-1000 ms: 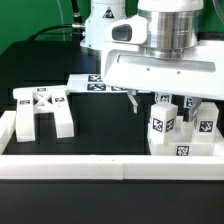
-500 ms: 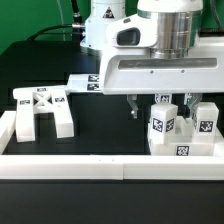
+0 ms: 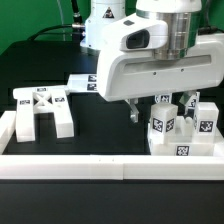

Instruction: Assemble chair

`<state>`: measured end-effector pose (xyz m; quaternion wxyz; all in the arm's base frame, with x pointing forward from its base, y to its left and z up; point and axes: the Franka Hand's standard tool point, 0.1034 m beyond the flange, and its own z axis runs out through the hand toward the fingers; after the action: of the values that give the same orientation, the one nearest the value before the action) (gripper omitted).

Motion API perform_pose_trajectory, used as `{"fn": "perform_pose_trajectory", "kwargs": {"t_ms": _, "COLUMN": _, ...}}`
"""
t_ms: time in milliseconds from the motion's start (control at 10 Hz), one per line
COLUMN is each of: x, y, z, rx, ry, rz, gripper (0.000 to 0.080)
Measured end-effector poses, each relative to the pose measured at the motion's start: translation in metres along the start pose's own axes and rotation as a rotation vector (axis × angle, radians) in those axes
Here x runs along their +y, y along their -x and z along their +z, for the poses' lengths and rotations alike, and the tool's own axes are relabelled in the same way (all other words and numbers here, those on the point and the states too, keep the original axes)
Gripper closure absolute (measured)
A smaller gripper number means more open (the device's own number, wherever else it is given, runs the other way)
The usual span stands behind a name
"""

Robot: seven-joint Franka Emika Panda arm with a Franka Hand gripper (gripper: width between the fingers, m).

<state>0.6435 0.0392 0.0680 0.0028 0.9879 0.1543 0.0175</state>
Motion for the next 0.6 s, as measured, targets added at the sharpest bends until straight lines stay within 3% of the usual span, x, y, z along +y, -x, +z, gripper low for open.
{"fn": "perform_pose_trajectory", "kwargs": {"t_ms": 100, "x": 0.0, "y": 0.0, "z": 0.0, "rx": 0.0, "ry": 0.0, "rz": 0.003, "gripper": 0.0179}}
{"fn": "perform_pose_trajectory", "kwargs": {"t_ms": 200, "x": 0.0, "y": 0.0, "z": 0.0, "rx": 0.0, "ry": 0.0, "rz": 0.003, "gripper": 0.0352}}
{"fn": "perform_pose_trajectory", "kwargs": {"t_ms": 300, "x": -0.0001, "y": 0.0, "z": 0.0, "rx": 0.0, "ry": -0.001, "rz": 0.018, "gripper": 0.0352}}
{"fn": "perform_pose_trajectory", "kwargs": {"t_ms": 400, "x": -0.0001, "y": 0.0, "z": 0.0, "rx": 0.0, "ry": -0.001, "rz": 0.03, "gripper": 0.0513}}
{"fn": "perform_pose_trajectory", "kwargs": {"t_ms": 600, "x": -0.0003, "y": -0.0001, "z": 0.0001, "rx": 0.001, "ry": -0.003, "rz": 0.116, "gripper": 0.0511}}
